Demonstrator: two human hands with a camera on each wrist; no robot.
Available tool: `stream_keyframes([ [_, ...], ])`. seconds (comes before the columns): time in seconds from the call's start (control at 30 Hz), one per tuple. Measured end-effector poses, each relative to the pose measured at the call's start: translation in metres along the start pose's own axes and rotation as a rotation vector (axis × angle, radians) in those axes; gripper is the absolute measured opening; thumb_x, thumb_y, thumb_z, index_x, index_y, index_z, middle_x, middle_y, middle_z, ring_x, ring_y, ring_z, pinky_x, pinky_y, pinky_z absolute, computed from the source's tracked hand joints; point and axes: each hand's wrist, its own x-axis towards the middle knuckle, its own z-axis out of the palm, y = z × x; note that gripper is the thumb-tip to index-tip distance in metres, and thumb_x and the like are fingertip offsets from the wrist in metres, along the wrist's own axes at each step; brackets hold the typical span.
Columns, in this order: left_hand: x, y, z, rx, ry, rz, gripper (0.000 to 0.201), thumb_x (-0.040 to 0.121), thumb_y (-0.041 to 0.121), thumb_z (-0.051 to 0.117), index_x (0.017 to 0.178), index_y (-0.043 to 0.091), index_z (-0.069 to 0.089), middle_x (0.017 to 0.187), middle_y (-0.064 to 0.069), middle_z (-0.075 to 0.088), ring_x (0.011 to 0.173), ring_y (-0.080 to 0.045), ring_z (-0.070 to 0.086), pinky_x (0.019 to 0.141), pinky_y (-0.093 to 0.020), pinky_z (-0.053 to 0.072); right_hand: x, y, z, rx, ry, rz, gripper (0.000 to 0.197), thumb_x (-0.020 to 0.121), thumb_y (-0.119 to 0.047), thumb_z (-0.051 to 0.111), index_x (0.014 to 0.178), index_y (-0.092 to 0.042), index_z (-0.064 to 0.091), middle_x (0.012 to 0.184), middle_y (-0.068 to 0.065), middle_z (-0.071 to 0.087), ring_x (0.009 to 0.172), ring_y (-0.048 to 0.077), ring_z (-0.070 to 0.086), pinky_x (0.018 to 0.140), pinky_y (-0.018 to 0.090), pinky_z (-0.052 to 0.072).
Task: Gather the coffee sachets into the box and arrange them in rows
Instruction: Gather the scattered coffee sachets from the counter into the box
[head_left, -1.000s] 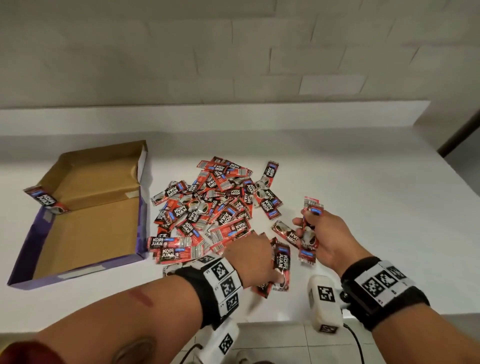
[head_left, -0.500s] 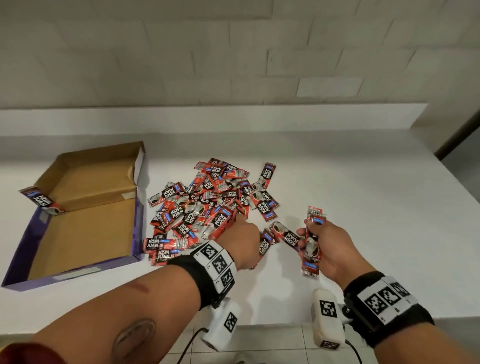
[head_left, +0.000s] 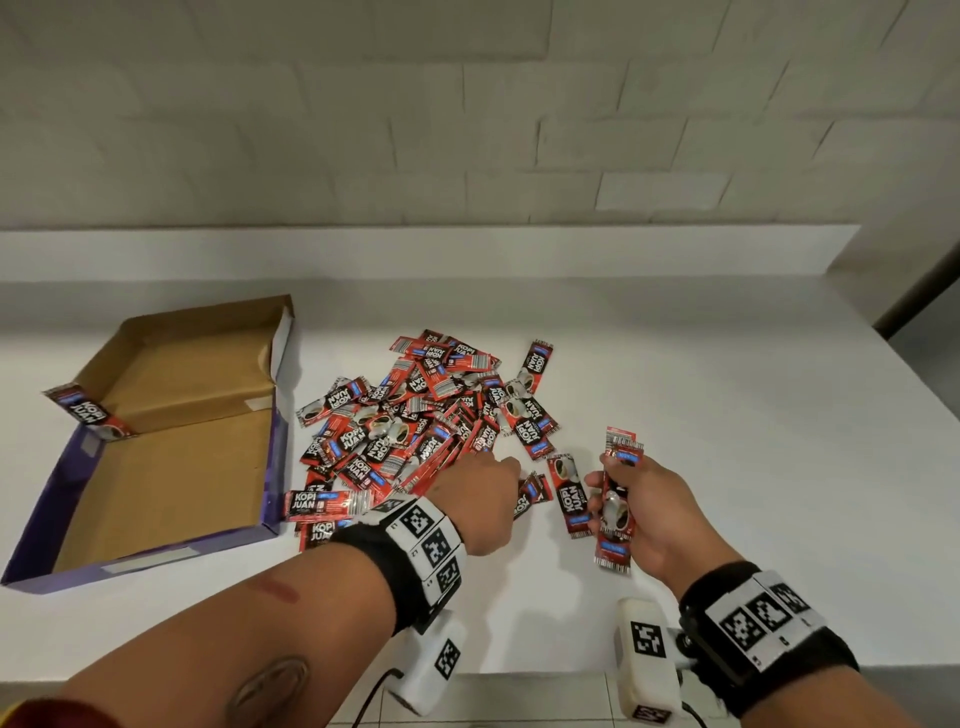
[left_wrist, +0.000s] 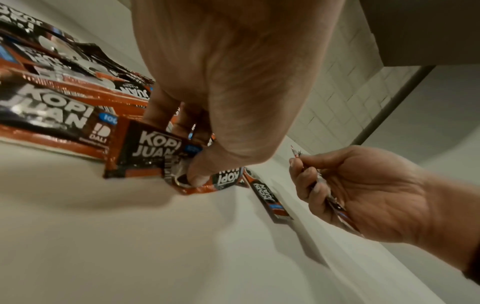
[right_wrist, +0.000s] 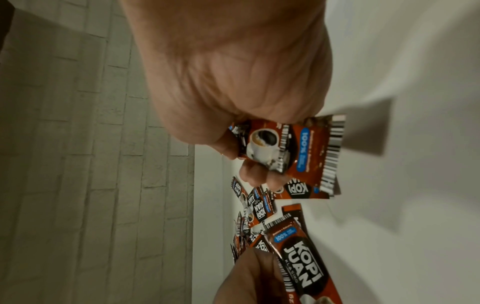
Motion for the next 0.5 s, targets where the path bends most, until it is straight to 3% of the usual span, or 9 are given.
stream_keyframes([
  [0.07,-0.0007,0.0047,0.0018,0.011,0.016,-0.039,0.038,0.087,0.002,0.059,0.123,0.005,0.049,0.112,-0.016,0.057,0.104,-0.034,0.058,0.068,-0.038,0.043,0.0009,-0.0014,0.0003,0.010,0.004,0.011,0.009,0.105,-0.012,0.053,0.109,-0.008,0.060,0.081,0.014,0.068,0.056,0.024,0.056,0.051,0.034,0.049],
  [0.23,-0.0027,0.0024,0.0032,-0.004,0.068,0.036,0.038,0.086,0.001,0.058,0.122,0.008,0.047,0.121,-0.015,0.047,0.106,-0.035,0.054,0.079,-0.043,0.051,0.0036,-0.0028,0.0007,0.062,0.010,0.034,0.012,0.104,-0.011,0.053,0.111,-0.006,0.060,0.076,0.013,0.068,0.054,0.024,0.056,0.049,0.033,0.048],
  [0.5,-0.0066,0.0109,0.0062,-0.035,0.043,0.035,0.035,0.085,-0.004,0.056,0.118,0.007,0.052,0.105,-0.017,0.059,0.099,-0.036,0.057,0.066,-0.038,0.039,0.0050,-0.0009,0.0101,0.005,0.002,0.019,0.013,0.103,-0.012,0.054,0.112,-0.007,0.061,0.072,0.009,0.071,0.053,0.022,0.058,0.051,0.033,0.051],
])
